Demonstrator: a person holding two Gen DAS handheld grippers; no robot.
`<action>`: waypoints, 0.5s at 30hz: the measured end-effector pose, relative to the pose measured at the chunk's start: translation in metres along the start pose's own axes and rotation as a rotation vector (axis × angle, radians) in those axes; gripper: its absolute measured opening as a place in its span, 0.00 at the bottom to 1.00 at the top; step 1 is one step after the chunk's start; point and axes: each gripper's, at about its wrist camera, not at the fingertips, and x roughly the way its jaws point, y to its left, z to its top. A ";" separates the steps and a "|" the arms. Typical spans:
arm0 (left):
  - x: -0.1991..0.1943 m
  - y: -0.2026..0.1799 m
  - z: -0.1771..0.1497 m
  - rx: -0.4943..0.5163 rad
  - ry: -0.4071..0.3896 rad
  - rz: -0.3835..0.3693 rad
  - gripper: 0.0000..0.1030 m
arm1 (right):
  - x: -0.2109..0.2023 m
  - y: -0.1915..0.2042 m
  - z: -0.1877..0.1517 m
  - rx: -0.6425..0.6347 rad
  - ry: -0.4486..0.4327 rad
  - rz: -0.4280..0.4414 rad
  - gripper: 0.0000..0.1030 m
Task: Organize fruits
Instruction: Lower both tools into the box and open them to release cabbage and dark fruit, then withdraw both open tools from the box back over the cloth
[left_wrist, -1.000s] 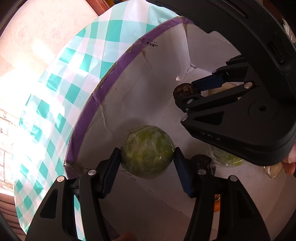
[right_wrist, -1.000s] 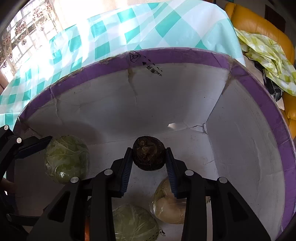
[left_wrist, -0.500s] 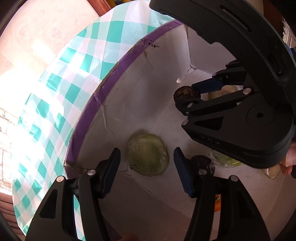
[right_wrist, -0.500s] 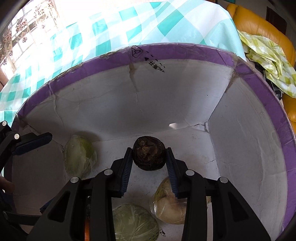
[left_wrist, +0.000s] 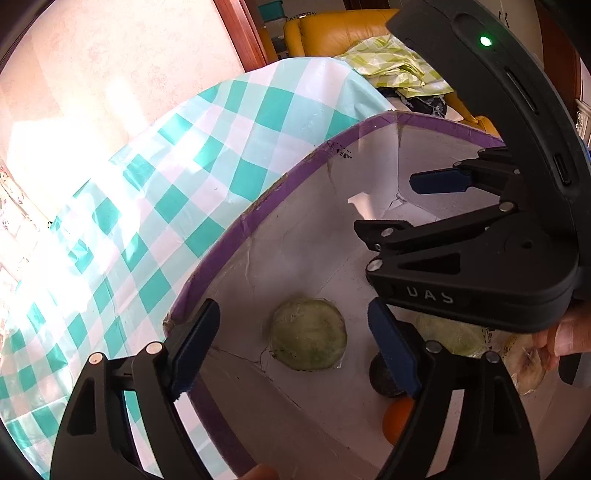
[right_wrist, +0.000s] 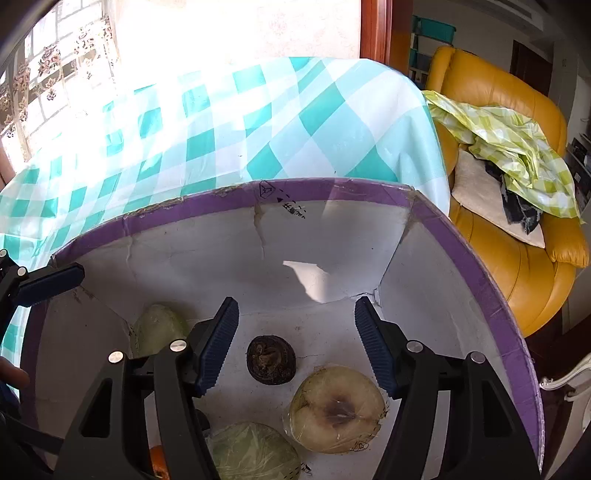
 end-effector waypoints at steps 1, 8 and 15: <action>-0.002 0.002 -0.001 -0.014 -0.014 0.000 0.85 | -0.003 0.001 0.002 -0.002 -0.018 -0.007 0.63; -0.023 0.010 -0.007 -0.074 -0.096 0.001 0.90 | -0.038 0.000 0.009 0.004 -0.177 -0.056 0.73; -0.060 0.029 -0.009 -0.156 -0.179 -0.006 0.92 | -0.073 0.017 0.008 -0.032 -0.296 -0.074 0.83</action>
